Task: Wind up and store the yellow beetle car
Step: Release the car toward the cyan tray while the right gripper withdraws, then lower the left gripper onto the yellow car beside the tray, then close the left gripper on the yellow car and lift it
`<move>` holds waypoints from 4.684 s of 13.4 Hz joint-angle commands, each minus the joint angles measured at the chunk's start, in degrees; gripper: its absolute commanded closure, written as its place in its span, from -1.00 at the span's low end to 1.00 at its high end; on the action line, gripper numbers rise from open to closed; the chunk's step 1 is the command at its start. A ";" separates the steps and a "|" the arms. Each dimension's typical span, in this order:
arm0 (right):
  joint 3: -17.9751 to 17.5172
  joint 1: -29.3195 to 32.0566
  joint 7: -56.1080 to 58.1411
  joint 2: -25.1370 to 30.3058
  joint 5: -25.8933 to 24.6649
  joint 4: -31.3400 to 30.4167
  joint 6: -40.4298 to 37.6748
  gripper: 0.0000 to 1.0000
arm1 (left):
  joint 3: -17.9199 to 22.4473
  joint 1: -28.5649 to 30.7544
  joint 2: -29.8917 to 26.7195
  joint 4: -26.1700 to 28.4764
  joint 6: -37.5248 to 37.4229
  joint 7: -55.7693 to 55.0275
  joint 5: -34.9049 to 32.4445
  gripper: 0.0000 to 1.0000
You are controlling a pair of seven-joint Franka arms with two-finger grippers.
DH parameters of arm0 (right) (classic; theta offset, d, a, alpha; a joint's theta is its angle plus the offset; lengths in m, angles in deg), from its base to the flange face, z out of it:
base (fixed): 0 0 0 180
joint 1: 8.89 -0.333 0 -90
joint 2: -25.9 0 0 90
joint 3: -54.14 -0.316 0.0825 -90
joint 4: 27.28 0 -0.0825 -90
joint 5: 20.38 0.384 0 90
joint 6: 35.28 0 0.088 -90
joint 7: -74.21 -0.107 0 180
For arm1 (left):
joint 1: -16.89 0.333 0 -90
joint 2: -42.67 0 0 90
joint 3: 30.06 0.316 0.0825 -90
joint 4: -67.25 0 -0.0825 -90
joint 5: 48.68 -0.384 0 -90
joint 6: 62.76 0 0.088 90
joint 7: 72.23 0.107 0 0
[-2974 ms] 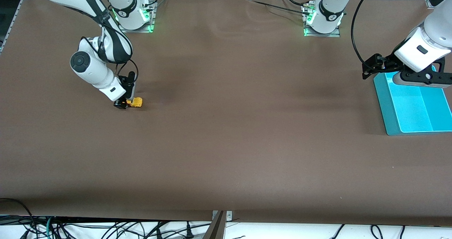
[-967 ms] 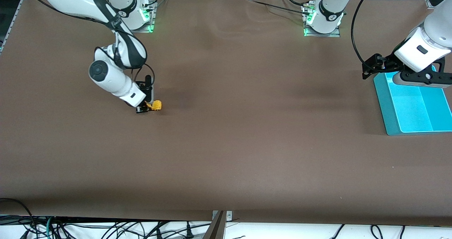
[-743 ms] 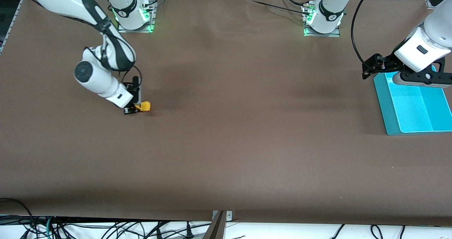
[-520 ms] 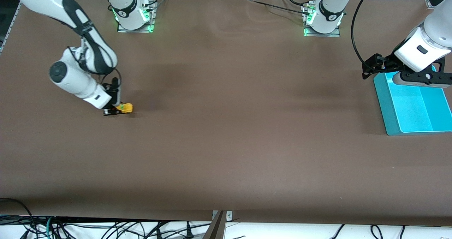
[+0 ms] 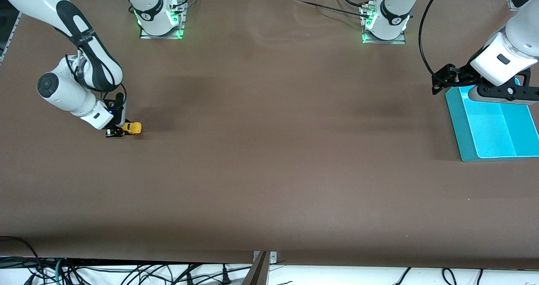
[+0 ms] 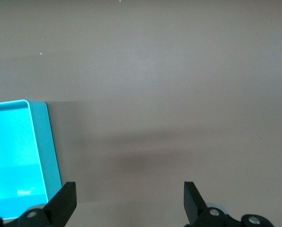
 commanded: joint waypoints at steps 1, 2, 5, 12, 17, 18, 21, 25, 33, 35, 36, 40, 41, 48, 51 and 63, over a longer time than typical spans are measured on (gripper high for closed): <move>-3.04 0.33 -1.00 -0.74 0.36 3.87 -4.25 -1.00 | -0.17 0.17 -0.36 -0.73 -1.15 -0.49 0.89 -1.00; -4.35 0.25 -2.41 -0.66 0.36 6.50 -7.93 -1.00 | -0.17 0.17 -0.36 -0.73 -1.15 -0.49 0.89 -1.00; -6.30 -0.11 -5.76 0.39 -0.08 14.50 -19.97 -1.00 | -0.17 0.17 -0.36 -0.82 -1.15 -0.49 0.89 -1.00; -7.27 -1.25 -22.33 18.74 0.10 19.27 -34.05 -1.00 | -0.17 0.17 -0.36 -0.73 -1.15 -0.49 0.89 -1.00; -1.22 -5.63 -49.38 25.88 0.18 21.99 -44.86 -1.00 | -0.17 0.17 -0.36 -0.73 -1.15 -0.49 0.89 -1.00; 0.02 -6.69 -56.93 26.32 0.18 23.04 -47.14 -1.00 | -0.17 0.17 -0.36 -0.73 -1.15 -0.49 0.89 -1.00; 3.19 -9.33 -75.42 27.03 0.27 25.24 -51.72 -1.00 | -0.09 0.17 -0.36 -0.73 -1.15 -0.49 0.98 -1.00; 4.25 -10.30 -86.08 27.91 0.36 26.48 -54.02 -1.00 | -0.17 -0.52 0.34 -0.73 -1.15 0.12 0.28 -1.00; 4.16 -10.48 -95.59 27.82 2.91 28.93 -57.89 -1.00 | 0.18 6.30 3.33 0.94 -5.81 29.68 0.19 -1.00; 4.07 -10.57 -95.77 27.39 2.91 30.52 -59.03 -1.00 | 0.26 7.29 3.25 2.95 -4.58 40.24 -1.12 -1.00; 4.07 -10.57 -95.77 27.30 2.91 30.61 -59.03 -1.00 | 0.18 7.29 3.16 3.92 -4.49 44.03 -2.17 -1.00; 4.51 -10.39 -95.59 27.29 2.65 31.31 -59.12 -1.00 | 0.18 9.40 3.16 9.27 -2.39 56.77 -2.27 -1.00; 4.42 -10.39 -95.77 27.29 2.64 31.66 -59.73 -1.00 | 0.18 9.49 3.16 11.11 -1.59 61.51 -2.27 -1.00; 4.60 -10.13 -95.42 27.12 1.42 33.25 -60.52 -1.00 | 0.18 15.72 4.65 31.14 22.79 87.18 -5.60 -1.00; 4.51 -10.13 -95.86 27.03 1.59 33.25 -61.67 -1.00 | 0.09 20.11 6.58 38.63 35.74 95.38 -6.23 -1.00; 4.60 -10.04 -95.94 26.59 1.68 33.24 -61.67 -1.00 | -0.08 24.51 16.16 44.88 56.40 104.44 -6.23 -1.00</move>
